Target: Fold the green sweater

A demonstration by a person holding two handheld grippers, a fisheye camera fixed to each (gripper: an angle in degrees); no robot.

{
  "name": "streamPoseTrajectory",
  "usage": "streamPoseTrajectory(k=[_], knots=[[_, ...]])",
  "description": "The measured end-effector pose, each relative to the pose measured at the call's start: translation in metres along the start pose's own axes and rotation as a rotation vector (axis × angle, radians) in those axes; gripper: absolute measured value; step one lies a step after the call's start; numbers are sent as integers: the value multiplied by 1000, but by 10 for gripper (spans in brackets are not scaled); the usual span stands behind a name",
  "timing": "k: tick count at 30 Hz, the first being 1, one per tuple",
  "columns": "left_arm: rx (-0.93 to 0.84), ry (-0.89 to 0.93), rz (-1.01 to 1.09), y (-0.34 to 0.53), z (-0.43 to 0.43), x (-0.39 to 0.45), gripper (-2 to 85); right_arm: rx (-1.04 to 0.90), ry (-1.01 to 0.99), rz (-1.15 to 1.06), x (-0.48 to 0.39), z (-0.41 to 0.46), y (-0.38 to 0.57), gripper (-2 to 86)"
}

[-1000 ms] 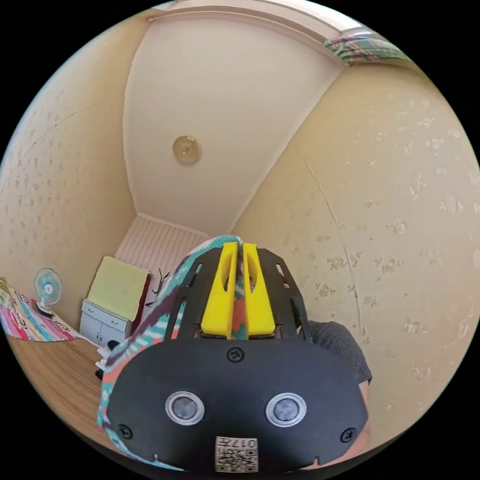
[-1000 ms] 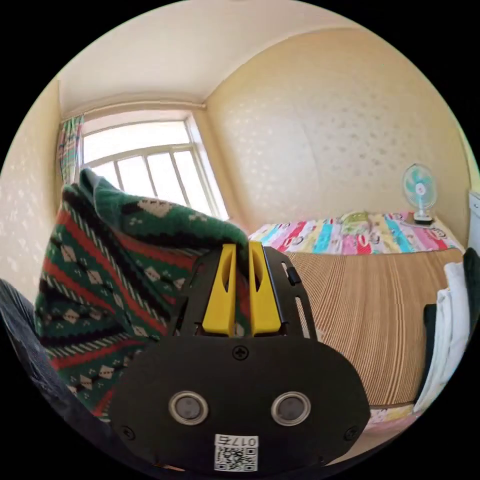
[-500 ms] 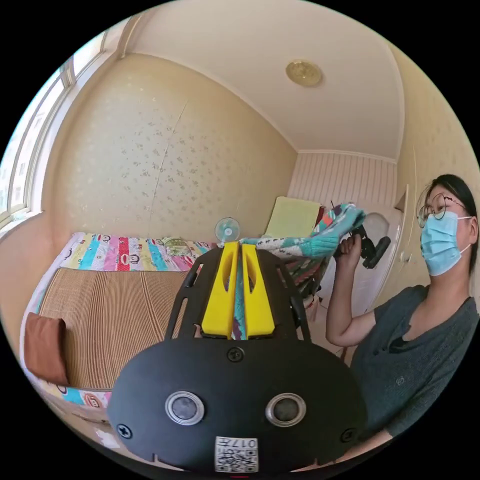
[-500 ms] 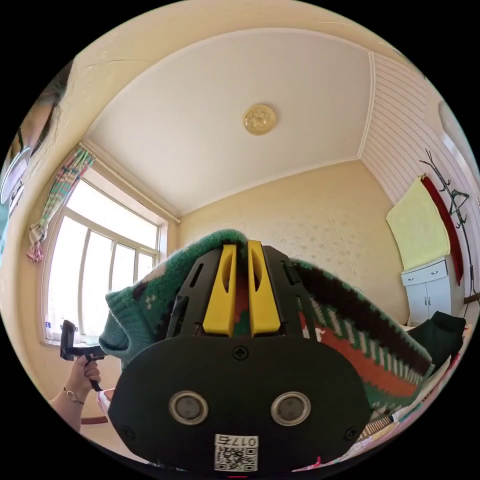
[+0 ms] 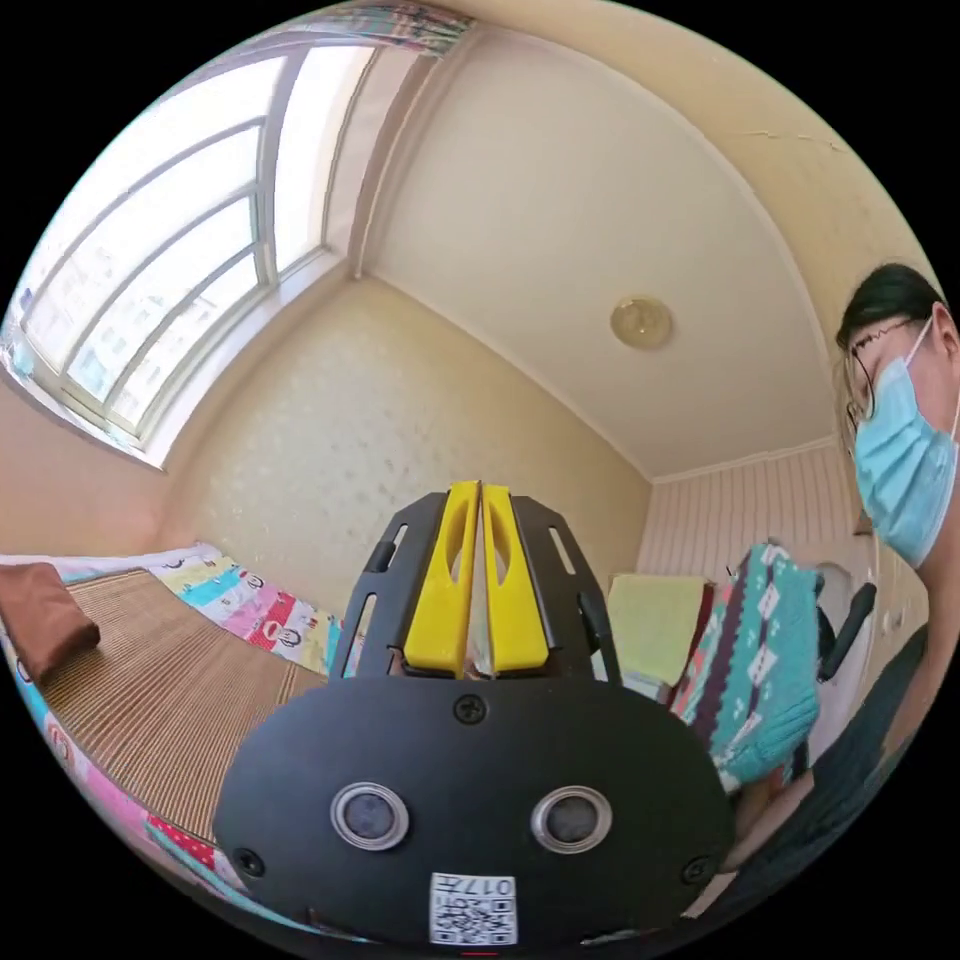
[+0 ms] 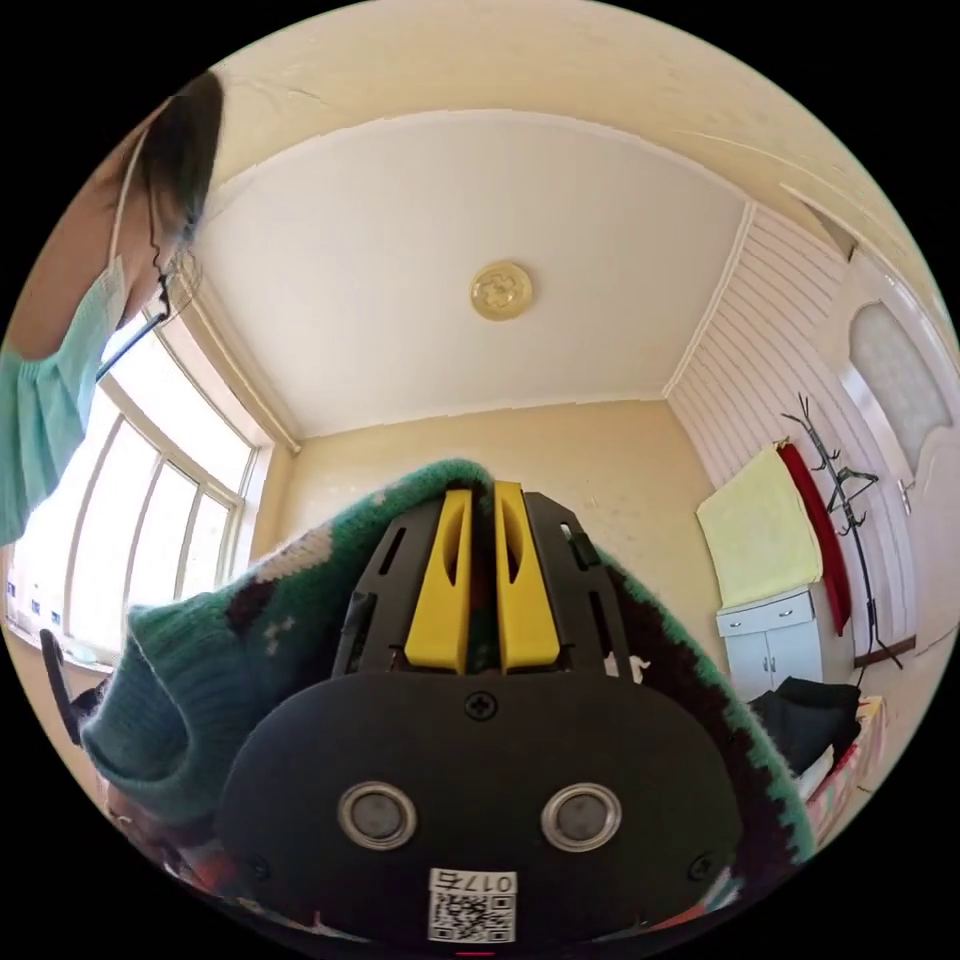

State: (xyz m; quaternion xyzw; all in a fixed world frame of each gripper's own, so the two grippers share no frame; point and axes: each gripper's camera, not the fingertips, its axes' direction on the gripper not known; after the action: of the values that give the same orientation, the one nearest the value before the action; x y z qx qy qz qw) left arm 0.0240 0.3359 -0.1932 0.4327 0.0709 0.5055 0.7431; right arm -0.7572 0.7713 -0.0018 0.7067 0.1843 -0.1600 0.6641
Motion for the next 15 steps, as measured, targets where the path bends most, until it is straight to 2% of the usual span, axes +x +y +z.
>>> streamPoseTrajectory(k=[1,3,7,10,15], knots=[[-139,97,8,13,23,-4,2,47,44,-30,-13,-2,2,36],[-281,274,25,32,44,-9,39,76,92,-83,-30,1,0,35],[-420,600,-75,72,59,-14,134,98,128,-141,-49,18,-10,33],[-536,660,-69,99,61,5,178,125,212,-163,-62,32,-16,32],[-616,661,16,129,55,64,186,111,287,-164,-82,55,-28,30]])
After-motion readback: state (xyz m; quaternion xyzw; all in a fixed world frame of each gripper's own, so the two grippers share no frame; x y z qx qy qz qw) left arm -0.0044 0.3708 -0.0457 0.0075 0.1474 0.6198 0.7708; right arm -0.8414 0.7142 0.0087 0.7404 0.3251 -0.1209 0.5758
